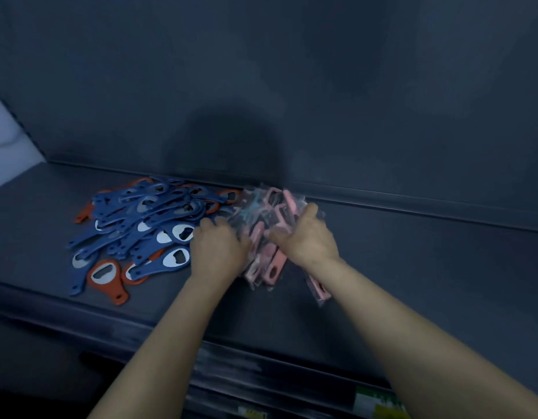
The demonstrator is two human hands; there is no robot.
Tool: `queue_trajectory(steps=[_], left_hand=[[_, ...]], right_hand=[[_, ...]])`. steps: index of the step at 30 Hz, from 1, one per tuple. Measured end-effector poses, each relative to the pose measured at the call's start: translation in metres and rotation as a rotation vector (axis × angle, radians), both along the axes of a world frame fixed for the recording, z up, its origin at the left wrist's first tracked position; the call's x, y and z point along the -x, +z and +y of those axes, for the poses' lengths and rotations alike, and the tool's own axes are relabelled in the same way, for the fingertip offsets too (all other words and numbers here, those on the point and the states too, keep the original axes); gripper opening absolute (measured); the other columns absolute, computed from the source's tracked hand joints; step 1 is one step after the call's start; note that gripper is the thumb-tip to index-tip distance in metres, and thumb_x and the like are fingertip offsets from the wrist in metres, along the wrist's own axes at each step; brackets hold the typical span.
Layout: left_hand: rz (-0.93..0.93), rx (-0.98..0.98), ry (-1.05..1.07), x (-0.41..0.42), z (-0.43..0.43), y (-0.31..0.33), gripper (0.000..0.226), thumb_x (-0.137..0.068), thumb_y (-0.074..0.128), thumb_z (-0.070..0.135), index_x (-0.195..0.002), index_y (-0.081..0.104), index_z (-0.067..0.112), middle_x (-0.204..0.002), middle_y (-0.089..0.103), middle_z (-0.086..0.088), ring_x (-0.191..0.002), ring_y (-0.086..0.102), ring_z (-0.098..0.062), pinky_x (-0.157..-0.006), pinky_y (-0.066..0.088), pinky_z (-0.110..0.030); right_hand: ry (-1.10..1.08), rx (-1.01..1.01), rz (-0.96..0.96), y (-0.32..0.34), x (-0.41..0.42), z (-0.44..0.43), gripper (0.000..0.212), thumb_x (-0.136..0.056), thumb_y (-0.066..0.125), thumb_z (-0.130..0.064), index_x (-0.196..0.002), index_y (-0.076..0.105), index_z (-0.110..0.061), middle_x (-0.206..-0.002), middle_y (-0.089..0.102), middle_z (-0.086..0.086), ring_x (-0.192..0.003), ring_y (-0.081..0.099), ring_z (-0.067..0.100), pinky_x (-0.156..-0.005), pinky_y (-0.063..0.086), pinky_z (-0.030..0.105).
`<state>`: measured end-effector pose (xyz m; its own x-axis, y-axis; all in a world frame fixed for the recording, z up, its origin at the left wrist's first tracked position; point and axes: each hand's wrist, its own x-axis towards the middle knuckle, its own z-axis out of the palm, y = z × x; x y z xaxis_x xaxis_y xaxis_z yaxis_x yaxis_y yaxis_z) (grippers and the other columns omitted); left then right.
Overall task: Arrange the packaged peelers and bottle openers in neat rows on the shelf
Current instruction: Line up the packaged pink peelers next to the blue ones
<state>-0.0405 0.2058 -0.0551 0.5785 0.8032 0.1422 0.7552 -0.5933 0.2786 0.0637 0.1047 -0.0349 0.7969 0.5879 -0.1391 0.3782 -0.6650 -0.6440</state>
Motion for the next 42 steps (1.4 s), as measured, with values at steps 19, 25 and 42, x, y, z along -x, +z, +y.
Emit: queue_trajectory(steps=[19, 25, 42], left_hand=[[-0.078, 0.477, -0.106, -0.014, 0.002, 0.005, 0.028, -0.064, 0.070, 0.026, -0.080, 0.052, 0.011, -0.074, 0.055, -0.001, -0.065, 0.054, -0.017, -0.045, 0.032, -0.024], [-0.242, 0.532, -0.128, -0.015, -0.005, 0.010, 0.041, -0.064, 0.071, 0.019, -0.098, 0.047, 0.012, -0.080, 0.051, 0.004, -0.068, 0.051, -0.012, -0.050, 0.034, -0.024], [-0.479, 1.022, -0.363, -0.095, -0.183, 0.028, 0.019, -0.072, 0.060, -0.003, -0.085, 0.054, 0.010, -0.065, 0.057, -0.007, -0.053, 0.058, -0.017, -0.049, 0.049, -0.026]], right_hand=[[-0.269, 0.132, 0.053, -0.001, -0.004, -0.008, 0.047, -0.079, 0.066, -0.013, -0.117, 0.040, -0.005, -0.119, 0.056, 0.015, -0.107, 0.057, 0.035, -0.084, 0.049, 0.036], [-0.209, 0.163, 0.002, -0.005, 0.000, -0.014, 0.047, -0.077, 0.070, -0.013, -0.114, 0.042, -0.007, -0.114, 0.057, 0.014, -0.104, 0.058, 0.034, -0.071, 0.041, 0.030], [-0.312, -0.280, 0.165, 0.022, -0.066, -0.221, 0.038, -0.072, 0.068, -0.009, -0.104, 0.050, -0.013, -0.093, 0.061, 0.003, -0.077, 0.061, 0.017, -0.058, 0.050, 0.025]])
